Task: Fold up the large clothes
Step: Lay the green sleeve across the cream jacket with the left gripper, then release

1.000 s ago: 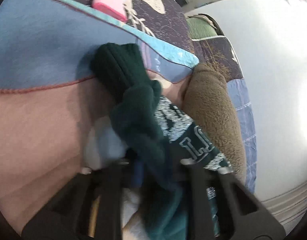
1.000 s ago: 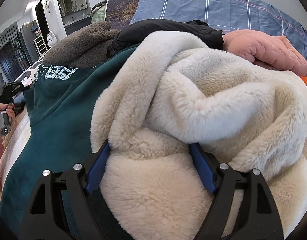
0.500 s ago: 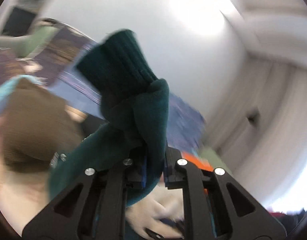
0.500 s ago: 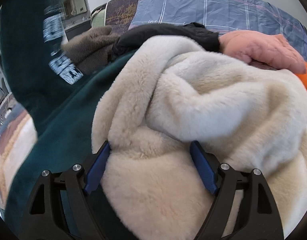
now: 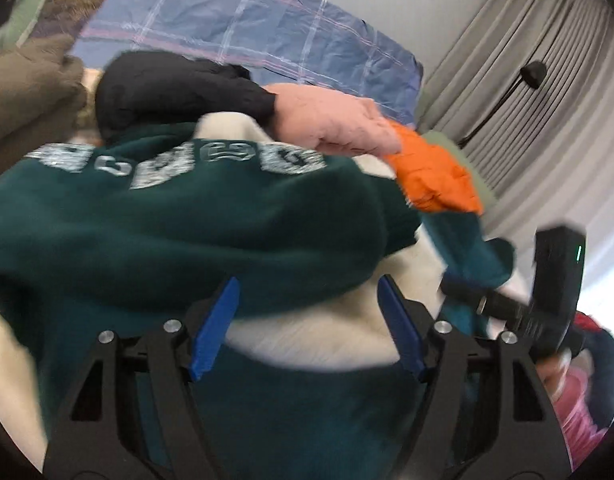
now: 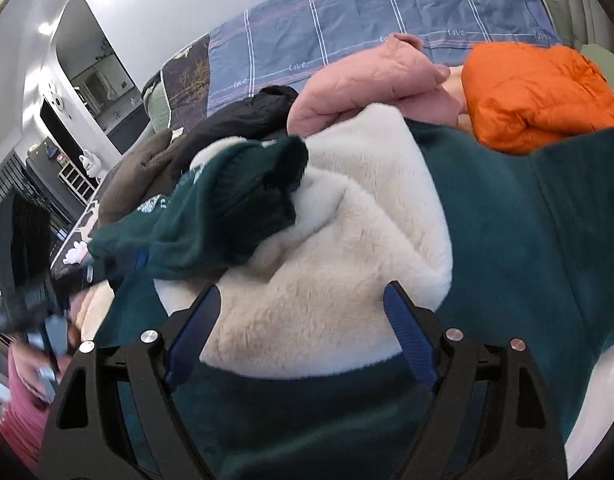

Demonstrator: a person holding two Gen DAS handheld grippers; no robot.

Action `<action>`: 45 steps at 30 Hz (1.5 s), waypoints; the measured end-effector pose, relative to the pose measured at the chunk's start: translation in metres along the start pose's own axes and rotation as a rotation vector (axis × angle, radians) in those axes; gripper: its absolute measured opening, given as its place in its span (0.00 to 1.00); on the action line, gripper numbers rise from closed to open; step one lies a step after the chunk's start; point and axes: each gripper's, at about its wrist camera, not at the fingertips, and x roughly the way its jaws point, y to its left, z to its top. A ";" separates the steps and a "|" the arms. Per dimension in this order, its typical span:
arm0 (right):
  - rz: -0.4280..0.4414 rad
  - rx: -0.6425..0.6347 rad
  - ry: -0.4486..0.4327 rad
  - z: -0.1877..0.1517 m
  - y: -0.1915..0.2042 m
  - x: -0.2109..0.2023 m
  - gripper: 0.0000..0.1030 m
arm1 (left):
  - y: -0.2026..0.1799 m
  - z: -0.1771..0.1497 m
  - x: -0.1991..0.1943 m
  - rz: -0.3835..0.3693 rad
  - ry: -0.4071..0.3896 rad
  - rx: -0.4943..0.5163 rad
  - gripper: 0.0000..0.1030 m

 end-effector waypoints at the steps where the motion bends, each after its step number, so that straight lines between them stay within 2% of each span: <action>1: 0.009 -0.009 -0.012 0.007 0.004 0.001 0.82 | 0.009 -0.002 -0.009 0.023 -0.010 0.016 0.76; 3: 0.029 -0.007 -0.023 0.018 0.007 0.005 0.82 | 0.019 -0.002 -0.019 0.099 -0.026 0.049 0.78; 6: -0.007 -0.010 0.000 0.036 0.015 0.023 0.82 | 0.037 -0.014 -0.036 0.238 -0.033 0.092 0.79; 8: -0.032 -0.019 0.049 0.039 0.018 0.039 0.82 | 0.052 -0.010 -0.036 0.328 -0.025 0.089 0.81; 9: -0.030 -0.009 0.073 0.038 0.018 0.047 0.82 | 0.065 -0.011 -0.039 0.400 -0.029 0.081 0.81; 11: 0.015 0.049 0.114 0.039 0.015 0.062 0.81 | 0.089 -0.012 -0.046 0.492 -0.033 0.038 0.81; 12: 0.029 0.083 0.119 0.041 0.013 0.066 0.73 | 0.107 -0.009 -0.045 0.517 -0.025 -0.013 0.81; 13: 0.031 0.111 0.108 0.044 0.013 0.068 0.44 | 0.117 -0.006 -0.042 0.517 -0.014 -0.051 0.81; 14: 0.012 0.110 0.097 0.047 0.015 0.068 0.28 | 0.129 -0.004 -0.040 0.509 0.005 -0.093 0.81; 16: -0.022 0.078 0.040 0.055 0.024 0.051 0.09 | 0.146 0.001 -0.029 0.510 0.044 -0.150 0.81; 18: -0.006 0.035 -0.041 0.064 0.032 0.024 0.08 | 0.154 0.003 -0.021 0.523 0.077 -0.174 0.81; 20: 0.000 -0.017 -0.158 0.072 0.038 -0.018 0.08 | 0.155 0.002 -0.015 0.535 0.084 -0.167 0.81; 23: -0.047 -0.030 -0.264 0.076 0.027 -0.059 0.08 | 0.150 0.000 -0.025 0.504 0.042 -0.143 0.81; 25: -0.104 -0.016 -0.287 0.070 0.003 -0.075 0.08 | 0.140 -0.002 -0.042 0.439 -0.016 -0.089 0.81; 28: -0.131 0.053 -0.197 0.055 -0.041 -0.063 0.09 | 0.121 -0.009 -0.064 0.325 -0.064 0.005 0.81; 30: -0.173 0.131 -0.054 0.033 -0.073 -0.036 0.11 | 0.116 -0.011 -0.073 0.287 -0.072 0.019 0.80; 31: -0.195 0.143 -0.020 0.026 -0.079 -0.029 0.18 | 0.113 -0.010 -0.078 0.270 -0.082 0.018 0.74; 32: -0.220 0.164 0.006 0.019 -0.088 -0.023 0.20 | 0.111 -0.007 -0.082 0.257 -0.091 0.015 0.69; 34: -0.228 0.209 -0.020 0.013 -0.095 -0.028 0.22 | 0.104 0.002 -0.084 0.227 -0.105 0.013 0.44; 35: -0.221 0.215 -0.040 0.014 -0.094 -0.033 0.22 | 0.098 0.009 -0.083 0.199 -0.113 0.016 0.40; 36: -0.211 0.210 -0.068 0.017 -0.090 -0.040 0.22 | 0.089 0.012 -0.079 0.185 -0.115 0.022 0.33; 37: -0.201 0.191 -0.097 0.021 -0.082 -0.046 0.22 | 0.078 0.021 -0.067 0.170 -0.118 0.039 0.31; 39: -0.175 0.142 -0.144 0.030 -0.061 -0.052 0.22 | 0.059 0.036 -0.051 0.145 -0.119 0.076 0.31; 41: -0.111 0.111 -0.173 0.037 -0.045 -0.053 0.22 | 0.037 0.048 -0.029 0.101 -0.105 0.107 0.31; 43: -0.058 0.116 -0.163 0.045 -0.038 -0.043 0.30 | 0.017 0.058 -0.003 0.052 -0.082 0.127 0.31; 44: -0.058 0.132 -0.123 0.042 -0.037 -0.027 0.32 | 0.009 0.060 0.009 0.046 -0.071 0.142 0.31; 45: -0.079 0.139 -0.082 0.039 -0.037 -0.014 0.33 | -0.001 0.060 0.029 0.072 -0.061 0.178 0.32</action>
